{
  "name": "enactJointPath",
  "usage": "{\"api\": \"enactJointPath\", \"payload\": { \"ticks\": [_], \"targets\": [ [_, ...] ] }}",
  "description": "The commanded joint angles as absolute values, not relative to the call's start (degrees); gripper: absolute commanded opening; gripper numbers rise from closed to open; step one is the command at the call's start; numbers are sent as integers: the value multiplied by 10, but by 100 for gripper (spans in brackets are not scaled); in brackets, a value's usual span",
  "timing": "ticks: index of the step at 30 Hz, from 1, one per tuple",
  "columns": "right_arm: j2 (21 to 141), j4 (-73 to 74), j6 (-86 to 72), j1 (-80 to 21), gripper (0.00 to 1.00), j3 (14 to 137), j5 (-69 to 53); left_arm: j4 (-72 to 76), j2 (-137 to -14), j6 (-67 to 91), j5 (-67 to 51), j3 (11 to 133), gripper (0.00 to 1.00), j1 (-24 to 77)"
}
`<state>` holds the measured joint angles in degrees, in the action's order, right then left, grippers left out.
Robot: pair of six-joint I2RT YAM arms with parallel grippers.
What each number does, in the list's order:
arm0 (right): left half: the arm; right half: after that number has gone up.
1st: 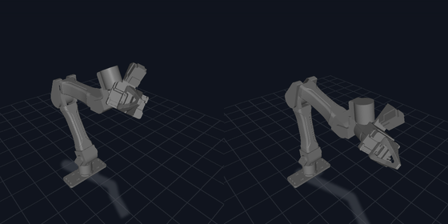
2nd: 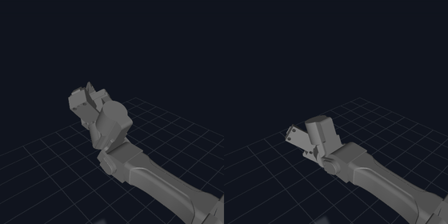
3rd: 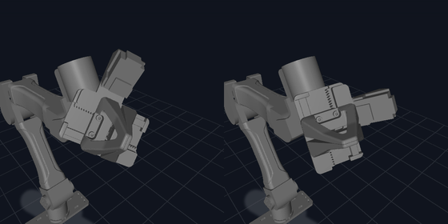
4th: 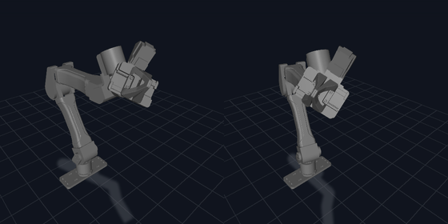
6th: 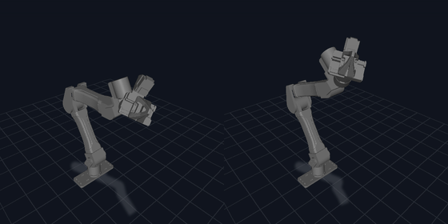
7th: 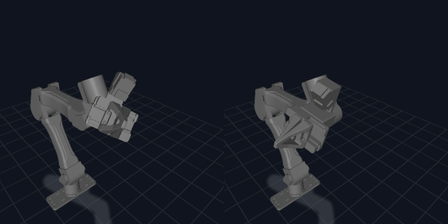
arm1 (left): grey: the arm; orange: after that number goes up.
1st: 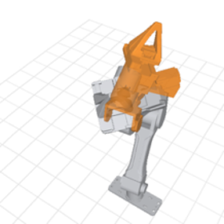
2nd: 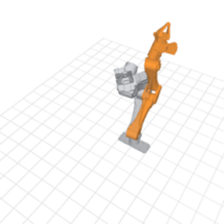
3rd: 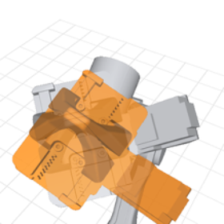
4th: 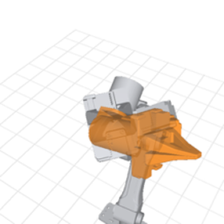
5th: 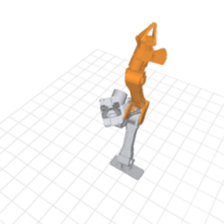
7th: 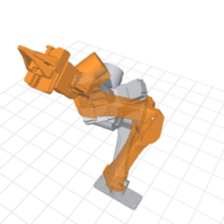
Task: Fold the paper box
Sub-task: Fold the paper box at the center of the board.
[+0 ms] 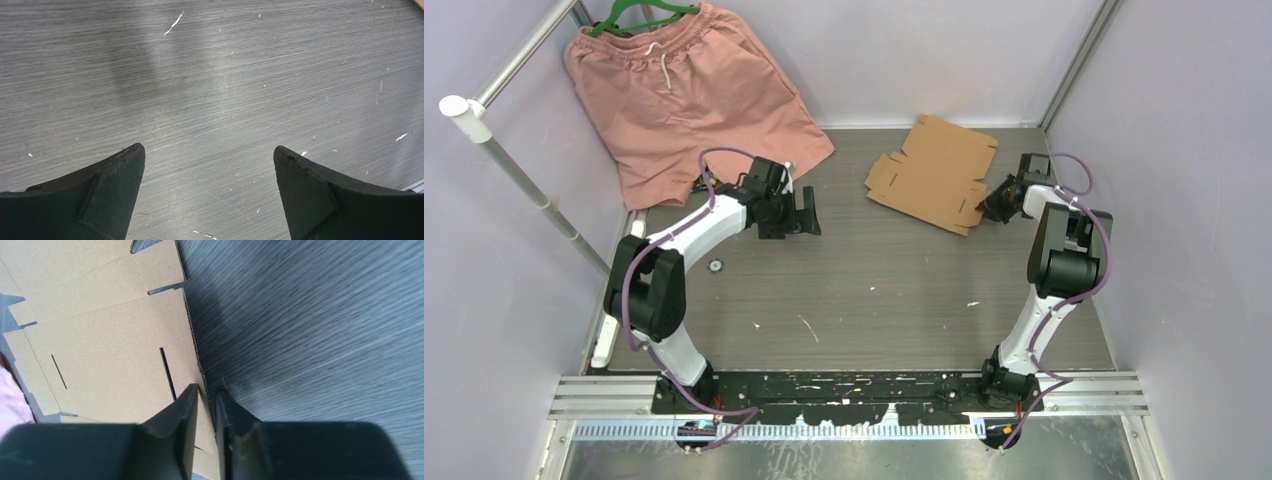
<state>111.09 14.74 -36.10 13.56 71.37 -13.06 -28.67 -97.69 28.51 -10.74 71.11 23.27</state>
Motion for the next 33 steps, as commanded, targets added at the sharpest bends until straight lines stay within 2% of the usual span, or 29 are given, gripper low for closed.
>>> {"api": "enactJointPath", "payload": {
  "ticks": [1,5,8,15,25,33],
  "targets": [
    [1098,140,-344,122,19,729,-111,-263,-956,288,-115,703,100,235],
    [1079,168,-322,96,11,729,-78,-263,-951,289,-113,700,100,235],
    [1053,190,-305,73,9,720,-59,-271,-947,284,-101,702,100,234],
    [982,255,-266,26,9,675,-42,-282,-930,276,-114,704,100,200],
    [848,322,-252,-65,9,604,-48,-251,-877,302,-191,652,100,147],
    [760,361,-259,-162,10,553,-55,-259,-736,337,-177,533,100,149]
  ]
}}
